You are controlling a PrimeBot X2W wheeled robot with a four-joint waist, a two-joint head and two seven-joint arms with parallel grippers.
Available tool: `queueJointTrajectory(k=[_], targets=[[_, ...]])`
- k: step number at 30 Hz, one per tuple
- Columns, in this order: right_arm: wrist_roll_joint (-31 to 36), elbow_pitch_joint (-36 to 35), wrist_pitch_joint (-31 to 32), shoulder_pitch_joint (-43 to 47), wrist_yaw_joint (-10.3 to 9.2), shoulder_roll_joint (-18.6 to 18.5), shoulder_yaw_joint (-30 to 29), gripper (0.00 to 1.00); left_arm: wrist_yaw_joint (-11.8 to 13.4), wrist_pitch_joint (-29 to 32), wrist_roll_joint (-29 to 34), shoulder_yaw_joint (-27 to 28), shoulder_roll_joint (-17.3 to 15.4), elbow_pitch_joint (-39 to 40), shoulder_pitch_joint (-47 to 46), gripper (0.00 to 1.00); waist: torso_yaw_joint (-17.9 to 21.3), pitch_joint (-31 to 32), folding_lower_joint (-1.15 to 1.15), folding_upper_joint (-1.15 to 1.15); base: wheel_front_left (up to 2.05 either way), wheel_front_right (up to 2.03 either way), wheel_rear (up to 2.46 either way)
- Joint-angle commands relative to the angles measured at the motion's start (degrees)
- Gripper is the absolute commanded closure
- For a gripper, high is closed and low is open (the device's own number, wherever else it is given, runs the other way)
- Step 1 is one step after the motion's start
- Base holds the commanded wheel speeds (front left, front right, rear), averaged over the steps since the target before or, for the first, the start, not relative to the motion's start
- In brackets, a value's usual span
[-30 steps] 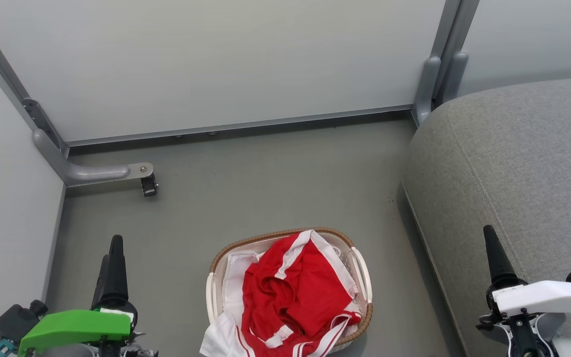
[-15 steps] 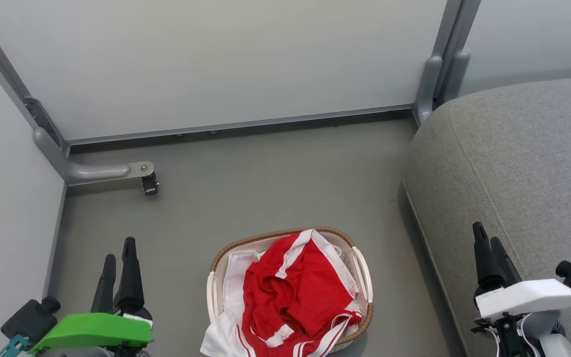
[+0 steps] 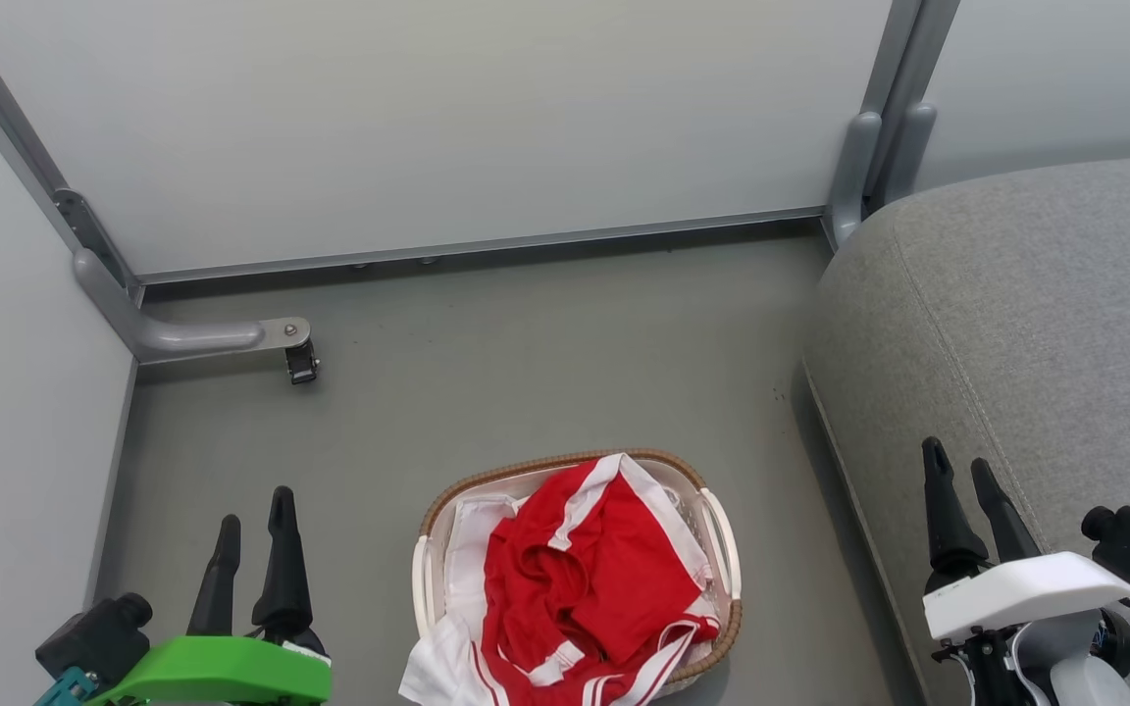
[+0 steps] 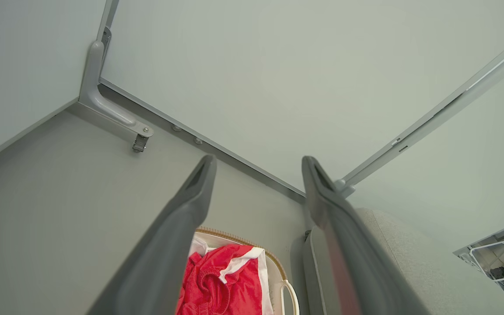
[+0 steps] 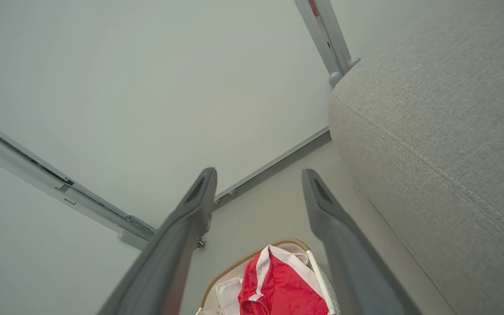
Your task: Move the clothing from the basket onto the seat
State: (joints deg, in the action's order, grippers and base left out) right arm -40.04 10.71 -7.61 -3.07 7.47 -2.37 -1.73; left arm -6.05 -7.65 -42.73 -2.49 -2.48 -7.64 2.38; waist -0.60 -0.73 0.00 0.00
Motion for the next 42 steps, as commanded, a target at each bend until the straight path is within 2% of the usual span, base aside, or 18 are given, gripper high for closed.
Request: queueJointTrajectory(k=[1, 42], targets=[[1.92, -0.8, -0.59, -0.04, 0.02, -0.4, 0.18, 0.0, 0.12, -0.53, 1.54, -0.29, -0.43, 0.54, 0.36, 0.0, -0.04, 0.0, 0.0, 0.0, 0.0, 0.0, 0.0], [23.24, 1.59, -5.82, 1.58, 0.03, -0.6, 4.07, 0.0, 1.03, -5.84, 18.87, -4.21, -0.57, -1.37, 3.5, 0.0, -0.58, 0.12, 0.0, 0.0, 0.0, 0.0, 0.0]])
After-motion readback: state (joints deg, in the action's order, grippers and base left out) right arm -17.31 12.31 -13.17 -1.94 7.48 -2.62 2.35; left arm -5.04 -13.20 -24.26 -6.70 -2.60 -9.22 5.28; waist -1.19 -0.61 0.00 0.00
